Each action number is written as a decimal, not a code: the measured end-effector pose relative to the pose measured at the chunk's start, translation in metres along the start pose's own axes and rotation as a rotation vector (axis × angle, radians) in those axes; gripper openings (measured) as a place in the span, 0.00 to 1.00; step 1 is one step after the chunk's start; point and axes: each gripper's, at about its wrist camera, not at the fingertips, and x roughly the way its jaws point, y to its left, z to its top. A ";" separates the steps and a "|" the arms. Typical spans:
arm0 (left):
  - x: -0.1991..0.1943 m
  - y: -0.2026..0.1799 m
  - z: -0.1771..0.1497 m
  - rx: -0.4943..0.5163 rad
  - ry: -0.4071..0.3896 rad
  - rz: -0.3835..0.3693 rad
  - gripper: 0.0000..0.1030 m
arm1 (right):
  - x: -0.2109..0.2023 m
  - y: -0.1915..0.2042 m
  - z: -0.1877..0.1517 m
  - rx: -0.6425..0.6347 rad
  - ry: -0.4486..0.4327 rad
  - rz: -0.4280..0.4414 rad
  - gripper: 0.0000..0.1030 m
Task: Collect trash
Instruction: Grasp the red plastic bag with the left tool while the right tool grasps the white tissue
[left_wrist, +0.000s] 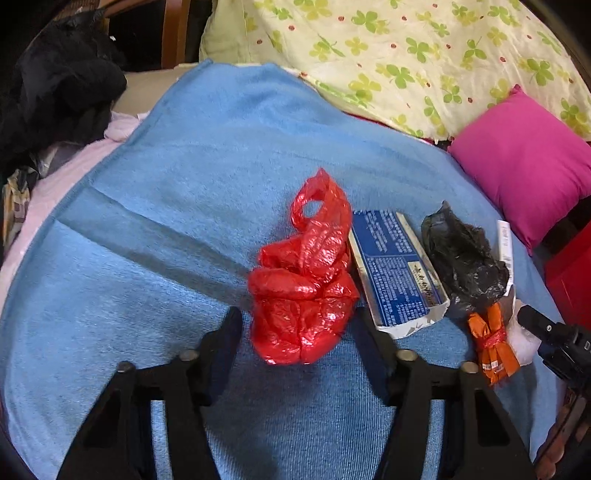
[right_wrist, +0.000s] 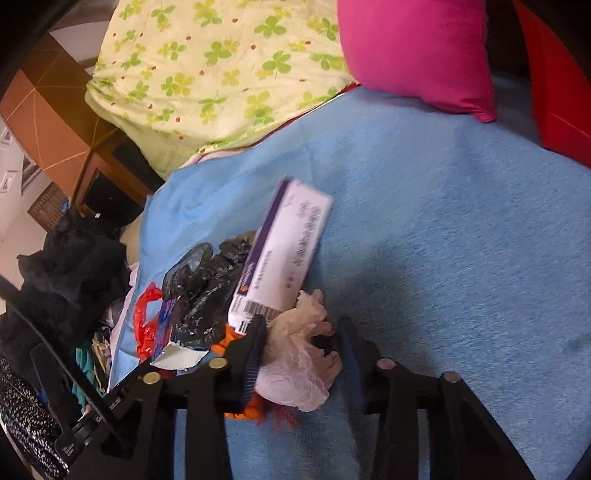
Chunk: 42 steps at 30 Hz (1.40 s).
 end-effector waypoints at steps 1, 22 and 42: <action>0.002 0.001 0.000 -0.006 0.007 -0.008 0.49 | -0.001 0.002 0.000 -0.009 0.000 0.008 0.32; -0.107 -0.046 -0.029 0.107 -0.202 0.134 0.41 | -0.106 0.026 -0.012 -0.065 -0.115 0.140 0.29; -0.166 -0.146 -0.094 0.332 -0.302 0.091 0.41 | -0.207 0.010 -0.053 -0.170 -0.276 0.087 0.29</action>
